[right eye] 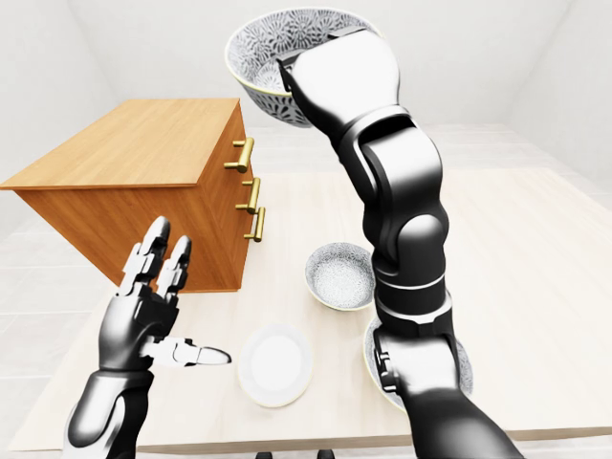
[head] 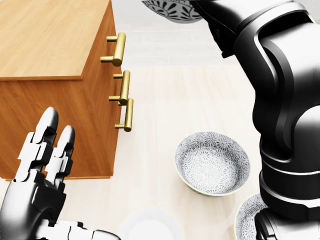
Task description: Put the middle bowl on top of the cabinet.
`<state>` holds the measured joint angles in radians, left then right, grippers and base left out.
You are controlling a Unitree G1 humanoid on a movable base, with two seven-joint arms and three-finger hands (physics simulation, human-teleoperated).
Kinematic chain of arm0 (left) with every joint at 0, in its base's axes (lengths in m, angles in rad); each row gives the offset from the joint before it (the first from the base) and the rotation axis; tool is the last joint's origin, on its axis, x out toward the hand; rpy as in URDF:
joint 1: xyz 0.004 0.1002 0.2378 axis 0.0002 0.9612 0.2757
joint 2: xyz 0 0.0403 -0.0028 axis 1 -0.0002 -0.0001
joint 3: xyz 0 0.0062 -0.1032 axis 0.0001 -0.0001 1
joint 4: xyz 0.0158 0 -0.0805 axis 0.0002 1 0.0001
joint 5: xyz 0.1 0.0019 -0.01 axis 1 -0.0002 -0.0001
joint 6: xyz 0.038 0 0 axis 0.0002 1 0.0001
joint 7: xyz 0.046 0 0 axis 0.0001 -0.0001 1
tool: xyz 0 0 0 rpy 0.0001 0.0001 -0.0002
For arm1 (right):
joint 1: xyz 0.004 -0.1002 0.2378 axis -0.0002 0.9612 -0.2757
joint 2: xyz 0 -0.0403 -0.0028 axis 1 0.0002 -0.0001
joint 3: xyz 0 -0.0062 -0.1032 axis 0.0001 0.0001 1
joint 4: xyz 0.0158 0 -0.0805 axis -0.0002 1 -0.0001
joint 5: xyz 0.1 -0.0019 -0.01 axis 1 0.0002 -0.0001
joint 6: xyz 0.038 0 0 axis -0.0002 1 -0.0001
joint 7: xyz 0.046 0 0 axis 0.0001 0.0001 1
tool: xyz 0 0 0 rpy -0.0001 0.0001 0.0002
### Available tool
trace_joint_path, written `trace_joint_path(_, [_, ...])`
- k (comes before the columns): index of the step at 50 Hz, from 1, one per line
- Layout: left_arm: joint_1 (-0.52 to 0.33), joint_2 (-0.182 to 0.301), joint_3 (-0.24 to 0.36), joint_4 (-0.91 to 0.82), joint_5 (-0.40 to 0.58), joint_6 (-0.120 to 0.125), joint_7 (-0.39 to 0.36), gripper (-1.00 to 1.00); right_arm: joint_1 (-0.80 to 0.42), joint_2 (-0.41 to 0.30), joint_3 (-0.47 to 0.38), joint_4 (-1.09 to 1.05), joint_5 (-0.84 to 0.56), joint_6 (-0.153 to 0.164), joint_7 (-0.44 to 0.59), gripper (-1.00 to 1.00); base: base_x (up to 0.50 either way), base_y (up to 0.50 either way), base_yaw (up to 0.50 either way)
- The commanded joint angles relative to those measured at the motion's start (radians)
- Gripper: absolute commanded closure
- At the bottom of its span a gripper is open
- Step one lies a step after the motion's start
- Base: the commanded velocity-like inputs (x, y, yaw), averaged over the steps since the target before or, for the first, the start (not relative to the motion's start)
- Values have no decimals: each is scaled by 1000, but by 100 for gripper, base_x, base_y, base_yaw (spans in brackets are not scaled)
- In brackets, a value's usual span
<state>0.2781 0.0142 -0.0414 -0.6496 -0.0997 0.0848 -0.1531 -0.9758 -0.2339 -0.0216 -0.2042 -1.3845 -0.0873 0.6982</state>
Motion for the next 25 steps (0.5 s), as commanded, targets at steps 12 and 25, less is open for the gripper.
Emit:
trace_joint_path(12, [12,7,-14,1,2,-10,-21,-100,-170,148,60,140,218,25,0,100,0,0,0])
trace_joint_path(25, [17,8,-20,3,3,-14,-27,-100,-283,186,66,261,259,37,0,100,0,0,0])
